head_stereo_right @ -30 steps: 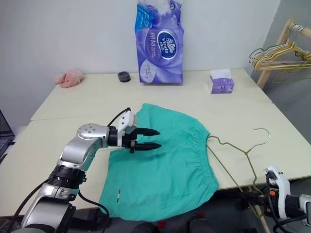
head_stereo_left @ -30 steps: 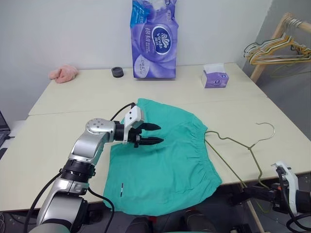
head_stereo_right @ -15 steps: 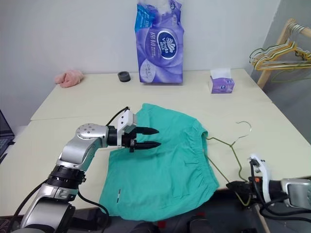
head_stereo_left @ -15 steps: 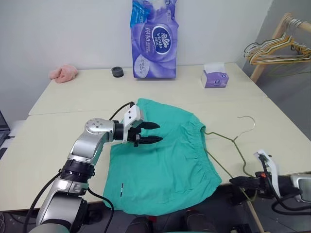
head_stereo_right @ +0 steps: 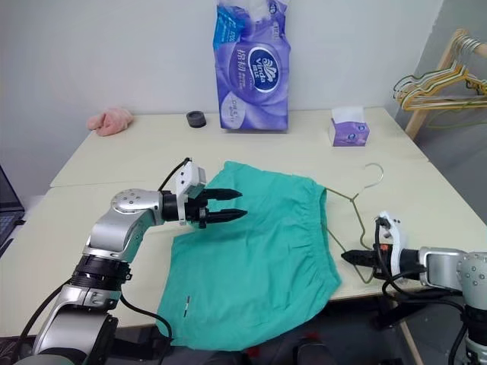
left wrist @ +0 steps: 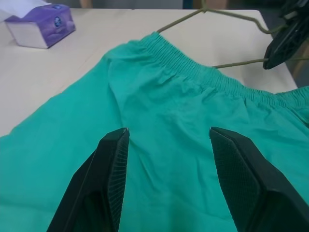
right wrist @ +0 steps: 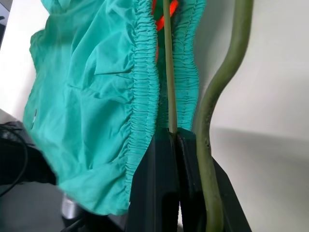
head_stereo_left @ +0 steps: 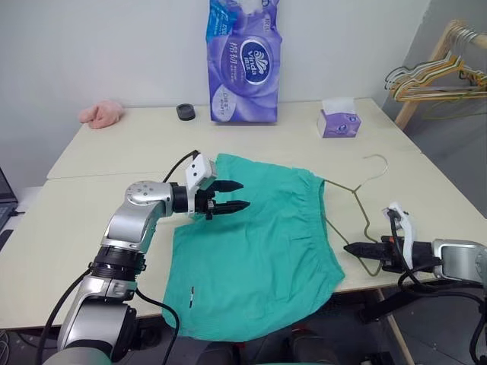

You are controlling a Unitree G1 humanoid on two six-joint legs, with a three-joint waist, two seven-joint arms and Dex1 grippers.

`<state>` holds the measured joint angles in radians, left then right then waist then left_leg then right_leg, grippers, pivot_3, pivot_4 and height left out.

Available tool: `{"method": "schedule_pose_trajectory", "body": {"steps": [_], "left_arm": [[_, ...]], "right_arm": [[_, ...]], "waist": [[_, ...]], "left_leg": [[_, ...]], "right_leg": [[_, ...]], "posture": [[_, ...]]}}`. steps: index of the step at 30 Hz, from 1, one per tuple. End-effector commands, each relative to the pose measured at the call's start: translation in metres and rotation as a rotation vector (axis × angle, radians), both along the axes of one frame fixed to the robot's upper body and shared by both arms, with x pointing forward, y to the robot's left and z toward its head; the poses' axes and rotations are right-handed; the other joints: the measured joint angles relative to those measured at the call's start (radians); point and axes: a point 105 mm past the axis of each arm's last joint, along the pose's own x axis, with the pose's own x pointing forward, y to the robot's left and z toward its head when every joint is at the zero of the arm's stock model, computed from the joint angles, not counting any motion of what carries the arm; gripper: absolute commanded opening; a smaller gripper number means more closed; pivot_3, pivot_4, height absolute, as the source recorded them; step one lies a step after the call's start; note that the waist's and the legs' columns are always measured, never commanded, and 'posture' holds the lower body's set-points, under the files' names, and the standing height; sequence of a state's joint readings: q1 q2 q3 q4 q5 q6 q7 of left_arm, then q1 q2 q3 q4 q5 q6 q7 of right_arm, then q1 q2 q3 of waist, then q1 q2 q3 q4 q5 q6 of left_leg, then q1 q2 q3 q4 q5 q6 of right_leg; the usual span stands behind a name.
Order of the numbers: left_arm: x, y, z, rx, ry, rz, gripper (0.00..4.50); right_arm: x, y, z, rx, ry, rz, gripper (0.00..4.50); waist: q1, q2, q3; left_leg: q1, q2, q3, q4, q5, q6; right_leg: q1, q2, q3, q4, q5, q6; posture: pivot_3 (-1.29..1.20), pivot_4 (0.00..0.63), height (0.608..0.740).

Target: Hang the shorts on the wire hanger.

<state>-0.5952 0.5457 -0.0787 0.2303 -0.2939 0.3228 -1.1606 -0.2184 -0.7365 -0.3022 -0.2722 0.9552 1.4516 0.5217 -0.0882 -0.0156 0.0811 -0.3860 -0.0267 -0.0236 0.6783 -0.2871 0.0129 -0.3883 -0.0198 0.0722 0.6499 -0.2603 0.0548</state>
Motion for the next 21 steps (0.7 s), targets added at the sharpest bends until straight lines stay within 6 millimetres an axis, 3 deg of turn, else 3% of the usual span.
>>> {"method": "schedule_pose_trajectory", "body": {"steps": [1, 6, 11, 21], "left_arm": [[0.016, 0.009, 0.031, -0.075, -0.059, 0.081, 3.14], [0.028, 0.014, 0.062, -0.11, -0.12, 0.098, 4.48], [0.022, 0.009, 0.081, -0.014, -0.174, -0.053, 4.48], [-0.008, 0.003, 0.051, 0.298, -0.116, -0.409, 4.48]], "right_arm": [[0.008, 0.016, 0.032, -0.055, -0.196, 0.08, 0.0], [0.003, 0.041, 0.043, -0.206, -0.357, 0.25, 0.0], [-0.004, 0.059, 0.04, -0.345, -0.486, 0.428, 0.0], [-0.01, 0.071, 0.037, -0.473, -0.618, 0.618, 0.0]], "waist": [[0.0, 0.0, 0.0], [0.001, 0.0, 0.0], [-0.002, 0.0, 0.0], [-0.002, 0.0, 0.0]], "left_leg": [[0.0, 0.0, 0.0, 0.0, 0.0, 0.0], [0.0, 0.0, -0.001, 0.0, 0.0, 0.0], [-0.001, -0.001, -0.001, 0.0, 0.0, 0.0], [-0.001, -0.001, 0.0, 0.0, 0.0, 0.0]], "right_leg": [[0.0, 0.0, 0.0, 0.0, 0.0, 0.0], [0.0, 0.0, -0.001, 0.0, 0.0, 0.0], [-0.001, 0.0, -0.002, -0.001, 0.0, 0.0], [-0.001, 0.0, -0.002, -0.001, 0.0, 0.0]], "posture": [[-0.15, 0.069, 0.74], [-0.16, 0.065, 0.74], [-0.16, 0.063, 0.74], [-0.17, 0.058, 0.74]]}}
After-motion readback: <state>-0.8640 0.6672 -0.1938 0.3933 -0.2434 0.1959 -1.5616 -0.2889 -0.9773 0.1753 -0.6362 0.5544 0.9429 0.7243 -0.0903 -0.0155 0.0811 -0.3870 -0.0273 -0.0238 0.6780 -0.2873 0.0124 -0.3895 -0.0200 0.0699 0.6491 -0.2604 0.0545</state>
